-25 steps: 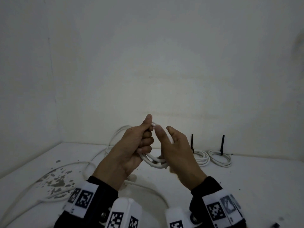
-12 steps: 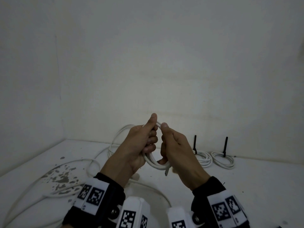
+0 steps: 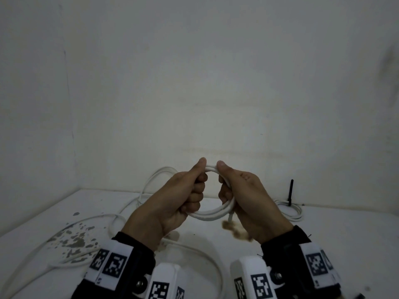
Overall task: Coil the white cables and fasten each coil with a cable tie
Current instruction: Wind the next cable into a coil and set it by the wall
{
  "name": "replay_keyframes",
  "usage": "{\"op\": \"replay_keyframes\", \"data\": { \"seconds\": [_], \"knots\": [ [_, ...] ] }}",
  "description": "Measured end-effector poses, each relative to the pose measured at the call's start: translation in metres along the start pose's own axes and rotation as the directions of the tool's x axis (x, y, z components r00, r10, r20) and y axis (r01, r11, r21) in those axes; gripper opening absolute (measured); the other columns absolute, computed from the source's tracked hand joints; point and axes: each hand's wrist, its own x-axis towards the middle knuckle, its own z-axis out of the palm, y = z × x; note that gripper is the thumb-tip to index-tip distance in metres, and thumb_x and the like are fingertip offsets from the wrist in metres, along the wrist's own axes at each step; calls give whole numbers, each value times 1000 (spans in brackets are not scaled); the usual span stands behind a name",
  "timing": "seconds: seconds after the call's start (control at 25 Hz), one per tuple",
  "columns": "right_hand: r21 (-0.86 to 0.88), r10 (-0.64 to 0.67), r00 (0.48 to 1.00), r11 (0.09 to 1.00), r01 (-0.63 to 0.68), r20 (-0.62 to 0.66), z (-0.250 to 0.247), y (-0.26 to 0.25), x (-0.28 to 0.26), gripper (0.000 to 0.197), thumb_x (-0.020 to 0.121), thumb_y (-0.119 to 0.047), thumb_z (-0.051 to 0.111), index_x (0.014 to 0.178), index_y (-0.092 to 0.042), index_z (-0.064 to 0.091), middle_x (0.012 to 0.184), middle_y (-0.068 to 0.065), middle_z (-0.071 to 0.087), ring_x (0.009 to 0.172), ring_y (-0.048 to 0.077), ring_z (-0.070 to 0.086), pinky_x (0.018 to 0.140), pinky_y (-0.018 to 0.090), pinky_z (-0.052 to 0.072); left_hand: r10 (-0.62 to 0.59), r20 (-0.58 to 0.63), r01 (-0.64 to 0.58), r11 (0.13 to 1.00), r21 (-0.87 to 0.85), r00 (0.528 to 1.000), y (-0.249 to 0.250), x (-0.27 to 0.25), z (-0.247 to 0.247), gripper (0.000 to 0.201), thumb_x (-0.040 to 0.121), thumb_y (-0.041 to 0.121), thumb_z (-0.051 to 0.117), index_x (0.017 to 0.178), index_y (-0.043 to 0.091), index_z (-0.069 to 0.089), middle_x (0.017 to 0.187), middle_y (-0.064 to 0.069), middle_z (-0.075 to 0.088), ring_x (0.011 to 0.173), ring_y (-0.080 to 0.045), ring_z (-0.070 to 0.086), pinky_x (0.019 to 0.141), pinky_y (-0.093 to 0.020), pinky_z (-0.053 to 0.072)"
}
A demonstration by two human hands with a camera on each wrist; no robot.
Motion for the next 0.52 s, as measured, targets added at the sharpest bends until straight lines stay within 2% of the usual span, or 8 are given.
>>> {"op": "replay_keyframes", "data": {
  "seconds": [0.08, 0.24, 0.32, 0.4, 0.44, 0.52],
  "knots": [
    [-6, 11, 1000, 1000, -11, 8, -2, -1, 2, 38, 92, -41, 63, 67, -13, 57, 52, 1, 39, 50, 14, 35, 52, 29, 29, 13, -23, -13, 1000, 12, 1000, 0, -2, 2, 42, 93, 52, 53, 66, 24, 37, 66, 4, 13, 46, -7, 10, 34, -17, 16],
    [-30, 11, 997, 1000, -9, 71, -11, -1, 3, 37, 95, -42, 58, 77, -10, 60, 54, -2, 42, 52, 13, 39, 54, 27, 32, 56, -26, -54, 997, 59, 998, -6, 2, 4, 44, 96, 50, 50, 64, 23, 35, 62, 4, 15, 47, -10, 14, 39, -20, 24],
    [-196, -62, 997, 978, 70, 48, -14, 2, 2, 40, 95, -47, 56, 77, -11, 61, 55, -1, 40, 52, 12, 36, 51, 24, 29, -11, 10, 12, 998, -61, 1000, -7, 4, 0, 42, 96, 45, 53, 63, 20, 43, 57, 5, 22, 42, -9, 21, 43, -23, 34],
    [-357, -130, 989, 923, 144, 63, -16, 6, 1, 43, 95, -49, 56, 74, -12, 63, 57, 0, 41, 54, 14, 35, 50, 22, 29, -89, 62, 97, 985, -142, 994, -8, 5, -6, 40, 96, 36, 52, 61, 16, 50, 51, 3, 35, 39, -11, 33, 49, -28, 44],
    [-395, -132, 987, 905, 157, 89, -17, 9, 1, 43, 95, -49, 56, 74, -12, 64, 57, 0, 43, 55, 14, 36, 51, 21, 29, -125, 73, 133, 982, -132, 990, -10, 6, -10, 39, 95, 32, 50, 60, 15, 52, 50, 2, 40, 39, -12, 37, 52, -29, 47],
    [-429, -97, 986, 891, 145, 133, -17, 14, 2, 41, 97, -45, 56, 77, -9, 64, 57, -1, 48, 54, 13, 38, 51, 22, 32, -183, 72, 189, 978, -87, 980, -13, 7, -15, 36, 93, 28, 46, 62, 13, 56, 47, 3, 37, 37, -11, 34, 55, -30, 50]
  ]
}}
